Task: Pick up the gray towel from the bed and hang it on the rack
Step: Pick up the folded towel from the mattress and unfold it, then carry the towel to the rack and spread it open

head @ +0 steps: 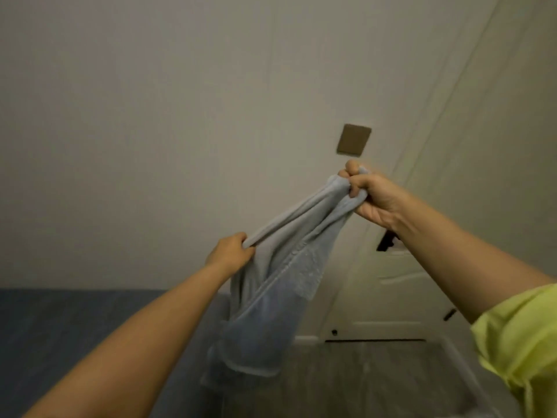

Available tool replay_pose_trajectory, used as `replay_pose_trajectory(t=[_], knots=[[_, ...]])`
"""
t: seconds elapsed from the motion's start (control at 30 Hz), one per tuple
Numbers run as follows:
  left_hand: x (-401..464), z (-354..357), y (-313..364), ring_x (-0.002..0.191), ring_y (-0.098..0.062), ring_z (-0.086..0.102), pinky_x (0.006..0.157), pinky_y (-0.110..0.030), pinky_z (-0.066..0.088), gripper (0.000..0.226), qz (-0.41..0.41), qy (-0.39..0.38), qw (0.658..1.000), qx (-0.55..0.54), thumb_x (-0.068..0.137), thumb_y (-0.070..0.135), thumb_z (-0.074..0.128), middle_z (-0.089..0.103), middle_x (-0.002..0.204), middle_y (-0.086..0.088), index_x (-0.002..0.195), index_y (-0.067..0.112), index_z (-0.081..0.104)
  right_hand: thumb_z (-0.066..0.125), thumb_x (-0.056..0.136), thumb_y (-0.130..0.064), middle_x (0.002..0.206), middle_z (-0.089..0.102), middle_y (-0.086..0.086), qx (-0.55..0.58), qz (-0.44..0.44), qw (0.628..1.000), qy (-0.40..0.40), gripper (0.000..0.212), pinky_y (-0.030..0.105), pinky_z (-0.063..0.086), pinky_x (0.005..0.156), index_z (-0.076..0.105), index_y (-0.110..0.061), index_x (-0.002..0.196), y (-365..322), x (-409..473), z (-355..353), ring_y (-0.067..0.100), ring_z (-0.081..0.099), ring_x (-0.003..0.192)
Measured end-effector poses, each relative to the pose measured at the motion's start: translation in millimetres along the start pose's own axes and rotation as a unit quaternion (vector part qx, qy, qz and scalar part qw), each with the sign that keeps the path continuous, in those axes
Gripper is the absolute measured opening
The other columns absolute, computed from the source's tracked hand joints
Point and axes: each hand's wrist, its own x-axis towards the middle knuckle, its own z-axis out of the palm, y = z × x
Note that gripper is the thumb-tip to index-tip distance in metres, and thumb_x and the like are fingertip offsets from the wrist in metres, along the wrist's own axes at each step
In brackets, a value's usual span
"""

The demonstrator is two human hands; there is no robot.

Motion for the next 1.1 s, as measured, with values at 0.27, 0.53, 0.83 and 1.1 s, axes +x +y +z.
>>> replay_pose_trajectory(t=[0.27, 0.53, 0.83, 1.1], knots=[[27.3, 108.2, 170.9, 0.115, -0.037, 0.058, 0.094, -0.038, 0.046, 0.036, 0.066, -0.088, 0.993, 0.048, 0.093, 0.026, 0.044, 0.062, 0.126, -0.022, 0.12, 0.009, 0.061, 0.021, 0.081, 0.017, 0.057, 0.035, -0.001, -0.036, -0.149, 0.95, 0.271, 0.039, 0.017, 0.042, 0.051, 0.022, -0.016, 0.062, -141.6, -172.3, -200.4, 0.011, 0.036, 0.054], [-14.2, 158.1, 365.5, 0.106, -0.04, 0.061, 0.088, -0.042, 0.048, 0.029, 0.216, -0.006, 0.975, -0.053, 0.091, 0.023, 0.045, 0.068, 0.112, -0.024, 0.104, 0.013, 0.069, 0.06, 0.086, -0.025, 0.08, 0.074, 0.001, -0.586, -0.019, 0.718, 0.375, 0.008, 0.037, 0.052, 0.083, 0.062, -0.018, 0.084, -192.8, -363.6, -326.3, 0.018, 0.068, 0.081], [-185.0, 254.0, 628.8, 0.09, -0.032, 0.067, 0.069, -0.032, 0.043, 0.03, 0.513, -0.146, 0.842, -0.08, 0.09, 0.031, 0.054, 0.073, 0.09, -0.019, 0.083, 0.008, 0.072, 0.067, 0.048, -0.085, 0.123, 0.058, -0.023, -0.663, 0.101, 0.655, 0.348, 0.116, 0.032, 0.049, 0.09, 0.013, -0.055, 0.146, -178.1, -462.6, -378.9, 0.0, 0.061, 0.09], [-250.1, 304.2, 720.5, 0.063, -0.02, 0.059, 0.051, -0.029, 0.037, 0.042, 0.64, -0.184, 0.746, 0.025, 0.064, 0.061, 0.073, 0.06, 0.061, 0.001, 0.068, 0.02, 0.062, 0.051, 0.084, -0.01, 0.091, 0.07, 0.014, -0.616, 0.091, 0.607, 0.494, 0.018, 0.037, 0.048, 0.074, 0.068, -0.007, 0.085, -201.5, -563.6, -434.4, 0.031, 0.065, 0.088]])
